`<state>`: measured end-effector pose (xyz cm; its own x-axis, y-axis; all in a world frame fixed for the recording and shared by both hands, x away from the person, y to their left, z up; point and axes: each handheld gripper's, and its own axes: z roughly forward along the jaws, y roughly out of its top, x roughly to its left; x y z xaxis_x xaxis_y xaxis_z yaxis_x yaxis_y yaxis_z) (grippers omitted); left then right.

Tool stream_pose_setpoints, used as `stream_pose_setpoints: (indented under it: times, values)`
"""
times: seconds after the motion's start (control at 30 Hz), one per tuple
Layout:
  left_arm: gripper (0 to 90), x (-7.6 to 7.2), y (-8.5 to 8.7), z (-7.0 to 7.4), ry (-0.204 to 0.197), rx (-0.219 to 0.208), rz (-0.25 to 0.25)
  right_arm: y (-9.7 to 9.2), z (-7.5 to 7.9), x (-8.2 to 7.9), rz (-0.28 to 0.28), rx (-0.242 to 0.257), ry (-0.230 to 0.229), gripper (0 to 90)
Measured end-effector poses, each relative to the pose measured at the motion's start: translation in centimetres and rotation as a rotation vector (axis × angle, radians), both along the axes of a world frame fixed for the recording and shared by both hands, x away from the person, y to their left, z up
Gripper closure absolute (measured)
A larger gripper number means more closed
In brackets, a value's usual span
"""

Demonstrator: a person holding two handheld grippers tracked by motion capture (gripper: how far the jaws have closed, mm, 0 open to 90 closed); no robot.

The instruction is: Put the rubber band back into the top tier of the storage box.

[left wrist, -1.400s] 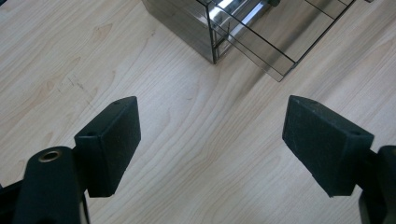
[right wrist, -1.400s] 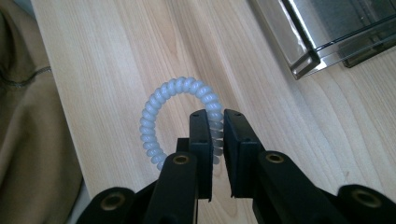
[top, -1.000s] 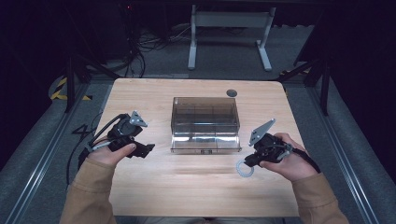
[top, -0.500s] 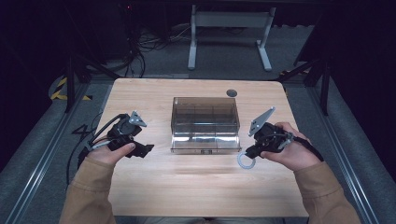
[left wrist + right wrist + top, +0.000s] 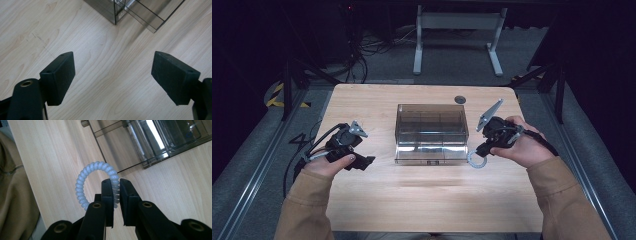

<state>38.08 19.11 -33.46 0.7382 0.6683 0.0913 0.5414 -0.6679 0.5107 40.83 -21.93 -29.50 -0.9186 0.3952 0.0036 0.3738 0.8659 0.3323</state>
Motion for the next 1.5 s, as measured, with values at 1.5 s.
stream_pose_setpoints:
  times: [1.5]
  values:
    - [20.0, -0.3, 0.6, 0.0, 0.018, -0.006, -0.027, 7.5, 2.5, 4.6, 0.082, -0.099, -0.039, 82.3]
